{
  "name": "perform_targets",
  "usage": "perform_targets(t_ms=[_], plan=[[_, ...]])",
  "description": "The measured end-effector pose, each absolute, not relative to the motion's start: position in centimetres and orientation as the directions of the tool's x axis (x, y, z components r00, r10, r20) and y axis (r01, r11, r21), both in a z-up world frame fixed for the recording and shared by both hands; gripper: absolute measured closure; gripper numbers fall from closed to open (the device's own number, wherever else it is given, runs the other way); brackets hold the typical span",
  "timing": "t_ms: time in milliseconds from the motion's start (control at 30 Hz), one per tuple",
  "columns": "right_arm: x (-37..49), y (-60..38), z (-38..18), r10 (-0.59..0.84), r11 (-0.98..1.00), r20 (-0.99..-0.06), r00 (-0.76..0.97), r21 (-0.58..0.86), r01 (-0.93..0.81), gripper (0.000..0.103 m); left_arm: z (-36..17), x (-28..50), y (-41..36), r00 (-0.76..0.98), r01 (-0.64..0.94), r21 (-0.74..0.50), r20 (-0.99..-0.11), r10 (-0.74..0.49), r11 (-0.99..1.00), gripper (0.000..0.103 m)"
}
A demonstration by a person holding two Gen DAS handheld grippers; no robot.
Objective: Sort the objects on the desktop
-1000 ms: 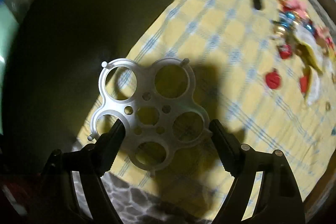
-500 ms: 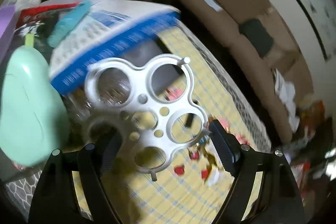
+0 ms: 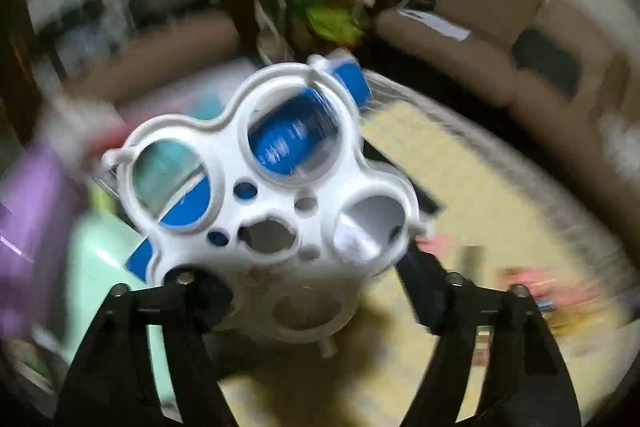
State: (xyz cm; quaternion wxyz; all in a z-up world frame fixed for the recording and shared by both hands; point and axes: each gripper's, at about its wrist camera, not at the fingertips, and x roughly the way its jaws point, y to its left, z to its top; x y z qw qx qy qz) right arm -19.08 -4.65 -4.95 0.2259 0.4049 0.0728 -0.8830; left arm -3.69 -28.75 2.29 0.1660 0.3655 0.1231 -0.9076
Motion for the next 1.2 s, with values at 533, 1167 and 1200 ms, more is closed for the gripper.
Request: perform_targets(t_ms=[533, 1167, 1200], plan=[[-15.6, -5.0, 0.4, -0.174, -0.907, -0.689, -0.703, -0.166, 0.388, 0.001, 2.5, -3.7, -28.2, -0.675, 0.379, -0.074, -0.704, -0.221, -0.923, 0.028], [-12.3, -17.7, 2.4, -0.151, -0.717, -0.703, -0.695, -0.407, 0.566, 0.001, 2.5, -3.2, -29.3, -0.660, 0.404, -0.065, -0.711, -0.241, -0.913, 0.027], [-12.4, -17.0, 2.7, -0.165, -0.736, -0.707, -0.688, -0.375, 0.563, 0.001, 2.5, -3.1, -29.6, -0.661, 0.410, -0.073, -0.710, -0.241, -0.909, 0.027]])
